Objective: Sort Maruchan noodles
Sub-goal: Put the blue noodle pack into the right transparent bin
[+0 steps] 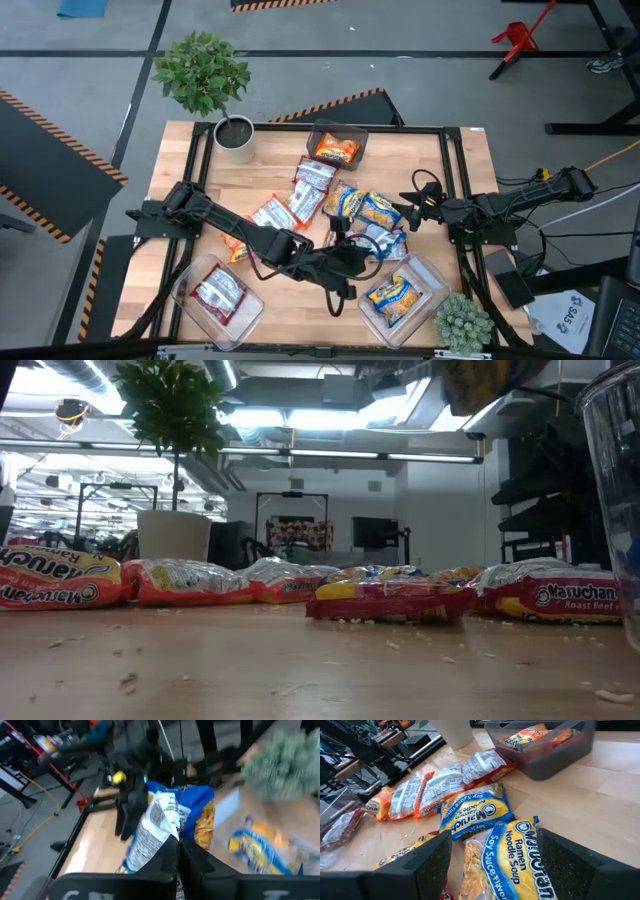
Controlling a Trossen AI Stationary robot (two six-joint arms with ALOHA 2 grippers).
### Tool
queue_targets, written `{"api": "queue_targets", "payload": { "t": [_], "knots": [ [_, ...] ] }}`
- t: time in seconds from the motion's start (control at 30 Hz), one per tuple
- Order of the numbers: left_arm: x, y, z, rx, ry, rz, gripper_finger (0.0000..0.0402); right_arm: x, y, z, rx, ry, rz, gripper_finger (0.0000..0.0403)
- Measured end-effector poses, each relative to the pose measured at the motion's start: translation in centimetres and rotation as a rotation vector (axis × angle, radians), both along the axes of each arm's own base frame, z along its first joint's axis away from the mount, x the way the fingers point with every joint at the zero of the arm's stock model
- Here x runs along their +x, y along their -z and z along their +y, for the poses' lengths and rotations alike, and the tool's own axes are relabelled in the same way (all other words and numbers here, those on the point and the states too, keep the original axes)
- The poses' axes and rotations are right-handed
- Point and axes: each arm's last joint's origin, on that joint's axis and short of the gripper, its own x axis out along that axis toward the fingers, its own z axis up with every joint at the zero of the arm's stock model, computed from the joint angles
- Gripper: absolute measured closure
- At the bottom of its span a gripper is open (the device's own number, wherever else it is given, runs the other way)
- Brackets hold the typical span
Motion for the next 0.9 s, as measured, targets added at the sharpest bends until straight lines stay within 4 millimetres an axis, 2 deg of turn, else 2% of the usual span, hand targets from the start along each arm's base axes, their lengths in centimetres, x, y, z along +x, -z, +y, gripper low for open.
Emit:
{"api": "queue_targets", "payload": {
  "t": [0.4,0.9],
  "knots": [
    [0.2,-0.3,-1.3,-0.094,-0.010,-0.110,0.0402,0.0,0.0,0.0,0.005,-0.010,0.001,0.0123],
    [3.0,4.2,-3.0,-0.151,0.057,-0.117,0.0401,0.0,0.1,0.0,0.005,-0.017,0.015,0.0123]
  ]
}}
